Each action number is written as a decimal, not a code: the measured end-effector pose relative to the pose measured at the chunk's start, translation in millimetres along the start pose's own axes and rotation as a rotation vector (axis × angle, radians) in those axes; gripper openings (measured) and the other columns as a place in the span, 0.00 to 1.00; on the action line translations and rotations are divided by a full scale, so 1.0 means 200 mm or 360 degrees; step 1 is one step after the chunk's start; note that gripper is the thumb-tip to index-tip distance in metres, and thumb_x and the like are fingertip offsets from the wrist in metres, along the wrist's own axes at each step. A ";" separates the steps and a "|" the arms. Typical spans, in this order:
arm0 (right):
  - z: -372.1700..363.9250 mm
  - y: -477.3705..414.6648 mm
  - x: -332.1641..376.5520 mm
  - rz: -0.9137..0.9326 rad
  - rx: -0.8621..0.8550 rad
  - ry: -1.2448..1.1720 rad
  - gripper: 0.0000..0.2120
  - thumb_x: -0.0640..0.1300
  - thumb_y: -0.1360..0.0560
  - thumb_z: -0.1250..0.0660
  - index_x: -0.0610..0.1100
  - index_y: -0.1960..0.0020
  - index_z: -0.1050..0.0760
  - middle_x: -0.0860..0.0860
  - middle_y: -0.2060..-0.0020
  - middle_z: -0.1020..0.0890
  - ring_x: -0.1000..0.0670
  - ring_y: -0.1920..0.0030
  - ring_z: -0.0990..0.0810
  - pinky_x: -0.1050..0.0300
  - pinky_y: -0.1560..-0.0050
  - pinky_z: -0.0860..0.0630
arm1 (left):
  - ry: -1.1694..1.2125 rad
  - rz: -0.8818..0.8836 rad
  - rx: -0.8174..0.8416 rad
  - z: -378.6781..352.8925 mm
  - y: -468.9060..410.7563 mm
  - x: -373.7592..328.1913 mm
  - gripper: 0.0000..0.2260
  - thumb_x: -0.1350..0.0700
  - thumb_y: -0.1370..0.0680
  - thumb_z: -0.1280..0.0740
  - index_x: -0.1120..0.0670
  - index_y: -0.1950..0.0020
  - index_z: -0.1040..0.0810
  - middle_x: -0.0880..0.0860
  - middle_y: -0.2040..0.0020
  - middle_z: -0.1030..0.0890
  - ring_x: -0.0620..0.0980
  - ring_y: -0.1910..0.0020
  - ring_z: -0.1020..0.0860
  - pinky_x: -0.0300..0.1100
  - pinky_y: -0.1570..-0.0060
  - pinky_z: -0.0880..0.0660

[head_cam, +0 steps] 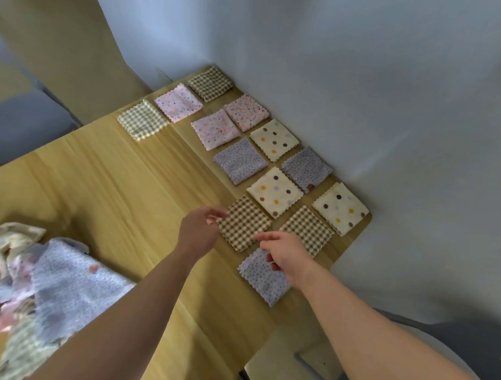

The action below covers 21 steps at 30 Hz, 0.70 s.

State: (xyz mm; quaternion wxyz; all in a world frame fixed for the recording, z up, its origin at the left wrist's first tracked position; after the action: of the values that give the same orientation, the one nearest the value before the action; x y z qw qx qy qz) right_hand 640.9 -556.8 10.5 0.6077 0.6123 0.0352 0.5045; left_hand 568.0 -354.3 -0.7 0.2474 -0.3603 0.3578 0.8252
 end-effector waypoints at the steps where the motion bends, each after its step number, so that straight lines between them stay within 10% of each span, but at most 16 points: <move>1: -0.01 0.10 -0.02 0.0045 0.0009 0.0001 0.11 0.37 0.19 0.36 0.47 0.45 0.18 0.49 0.56 0.18 0.52 0.63 0.24 0.58 0.65 0.27 | 0.0048 0.0000 -0.0031 0.05 0.10 0.00 0.17 0.66 0.25 0.38 0.46 0.53 0.16 0.44 0.52 0.16 0.43 0.52 0.21 0.40 0.54 0.27; 21: -0.92 1.44 -0.76 0.0407 0.0150 -0.0364 0.10 0.36 0.19 0.38 0.42 0.47 0.18 0.47 0.59 0.16 0.49 0.64 0.19 0.55 0.62 0.23 | 0.0603 0.0141 0.0032 0.79 1.81 0.72 0.11 0.68 0.23 0.34 0.56 0.52 0.15 0.51 0.56 0.13 0.49 0.60 0.17 0.44 0.55 0.22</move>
State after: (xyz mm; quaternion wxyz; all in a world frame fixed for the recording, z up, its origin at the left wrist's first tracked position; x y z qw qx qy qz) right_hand 280.8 -600.3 102.9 0.5093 0.6930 -0.0886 0.5024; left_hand 170.9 -437.0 113.4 0.1426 -0.4908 0.4217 0.7490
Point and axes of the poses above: each hand's wrist, its own y-axis away from the middle knuckle, its own z-axis out of the back of the hand, x = y × z, the point moved 8 cm from there along -y, towards the middle knuckle
